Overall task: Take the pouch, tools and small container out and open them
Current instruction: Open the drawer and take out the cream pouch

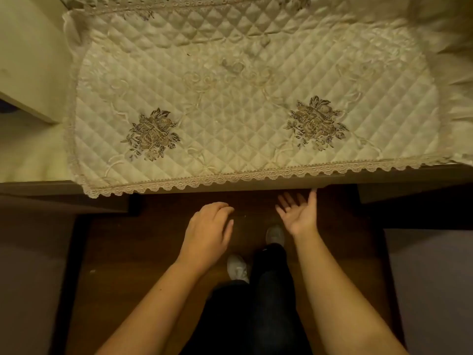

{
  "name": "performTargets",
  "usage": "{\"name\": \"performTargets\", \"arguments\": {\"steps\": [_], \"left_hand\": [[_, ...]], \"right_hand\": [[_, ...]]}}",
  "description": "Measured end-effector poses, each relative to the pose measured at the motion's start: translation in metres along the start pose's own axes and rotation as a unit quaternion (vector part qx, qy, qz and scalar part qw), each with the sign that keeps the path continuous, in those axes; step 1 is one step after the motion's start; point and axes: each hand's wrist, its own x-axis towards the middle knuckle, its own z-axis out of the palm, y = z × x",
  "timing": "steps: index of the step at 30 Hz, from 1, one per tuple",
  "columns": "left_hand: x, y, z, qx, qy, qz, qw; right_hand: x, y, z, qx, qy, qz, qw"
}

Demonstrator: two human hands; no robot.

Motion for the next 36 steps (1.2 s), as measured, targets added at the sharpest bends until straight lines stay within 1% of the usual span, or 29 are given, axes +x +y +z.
{"name": "performTargets", "arguments": {"steps": [2,6,10,15,20,23,27,28,30,33,36], "left_hand": [[0.004,-0.004,0.002,-0.002,0.022,0.015,1.0],[0.005,-0.011,0.005,0.008,0.043,0.018,0.999],[0.004,-0.013,0.004,0.009,0.064,0.02,0.998],[0.0,-0.01,0.006,-0.005,0.064,0.017,0.998],[0.0,-0.008,0.016,0.04,0.08,0.049,0.995],[-0.001,-0.009,0.025,0.057,0.059,0.056,0.995],[-0.013,-0.013,0.036,0.034,-0.031,0.051,0.998],[-0.019,-0.014,0.039,0.023,-0.042,0.055,0.997],[-0.029,-0.017,0.041,-0.004,-0.051,0.051,0.997],[-0.035,-0.016,0.04,-0.067,-0.047,0.005,0.997],[-0.037,-0.013,0.039,-0.103,-0.046,-0.025,0.993]], "right_hand": [[0.009,0.001,0.003,0.04,0.018,-0.011,0.999],[0.019,-0.001,0.01,0.088,0.012,-0.033,0.996],[0.024,-0.005,0.017,0.099,0.011,-0.026,0.995],[0.011,0.0,0.005,0.108,0.02,-0.028,0.994],[-0.013,0.013,-0.022,0.117,0.029,-0.021,0.993],[-0.028,0.02,-0.045,0.119,0.035,-0.01,0.992],[-0.046,0.032,-0.079,0.138,0.05,0.01,0.989],[-0.05,0.036,-0.087,0.142,0.052,0.014,0.988],[-0.064,0.043,-0.103,0.137,0.049,0.016,0.989],[-0.088,0.047,-0.12,0.108,0.029,-0.001,0.994],[-0.111,0.039,-0.126,0.02,0.071,-0.04,0.996]]}}
